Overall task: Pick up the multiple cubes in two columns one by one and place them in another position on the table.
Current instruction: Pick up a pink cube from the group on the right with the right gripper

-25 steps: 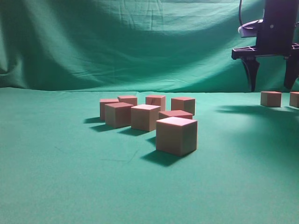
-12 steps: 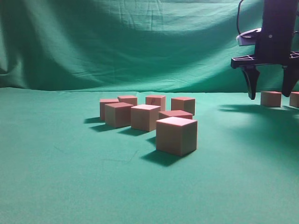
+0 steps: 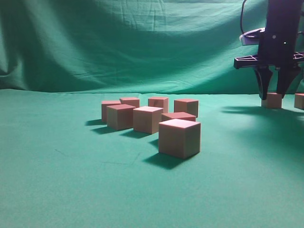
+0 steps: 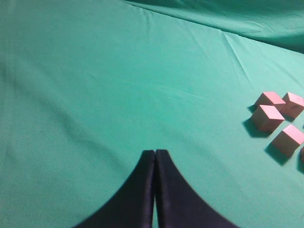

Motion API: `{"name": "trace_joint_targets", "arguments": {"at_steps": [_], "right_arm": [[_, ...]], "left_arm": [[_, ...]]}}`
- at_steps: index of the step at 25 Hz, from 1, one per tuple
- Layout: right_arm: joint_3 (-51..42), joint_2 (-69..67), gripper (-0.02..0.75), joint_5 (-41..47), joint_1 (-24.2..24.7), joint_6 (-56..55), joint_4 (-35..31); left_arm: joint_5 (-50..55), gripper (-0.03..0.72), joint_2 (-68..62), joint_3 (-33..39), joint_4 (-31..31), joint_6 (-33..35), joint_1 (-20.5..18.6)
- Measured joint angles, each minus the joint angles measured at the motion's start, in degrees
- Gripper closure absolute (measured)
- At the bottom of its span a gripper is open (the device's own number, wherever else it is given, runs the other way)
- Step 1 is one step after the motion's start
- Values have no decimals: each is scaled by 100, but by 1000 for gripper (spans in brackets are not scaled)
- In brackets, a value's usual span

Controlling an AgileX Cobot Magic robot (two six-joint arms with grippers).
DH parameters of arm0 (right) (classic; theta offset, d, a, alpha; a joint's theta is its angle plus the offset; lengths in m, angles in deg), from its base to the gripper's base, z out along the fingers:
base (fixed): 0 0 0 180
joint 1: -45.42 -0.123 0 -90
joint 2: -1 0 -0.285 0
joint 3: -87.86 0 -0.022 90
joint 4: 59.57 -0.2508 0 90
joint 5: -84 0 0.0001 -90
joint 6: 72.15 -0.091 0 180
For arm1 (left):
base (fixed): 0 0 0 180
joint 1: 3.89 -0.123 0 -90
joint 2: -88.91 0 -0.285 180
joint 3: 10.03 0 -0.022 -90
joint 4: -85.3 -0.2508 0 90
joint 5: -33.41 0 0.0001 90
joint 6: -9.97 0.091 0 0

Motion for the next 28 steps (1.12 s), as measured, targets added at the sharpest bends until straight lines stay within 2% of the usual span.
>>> {"name": "trace_joint_targets", "arguments": {"at_steps": [8, 14, 17, 23, 28], "right_arm": [[126, 0, 463, 204, 0, 0, 0], [1362, -22, 463, 1363, 0, 55, -110], [1830, 92, 463, 1490, -24, 119, -151], [1788, 911, 463, 1591, -402, 299, -354], [888, 2024, 463, 1602, -977, 420, -541]], "left_arm": [[0, 688, 0, 0, 0, 0, 0], [0, 688, 0, 0, 0, 0, 0], [0, 688, 0, 0, 0, 0, 0], [0, 688, 0, 0, 0, 0, 0], [0, 688, 0, 0, 0, 0, 0]]}}
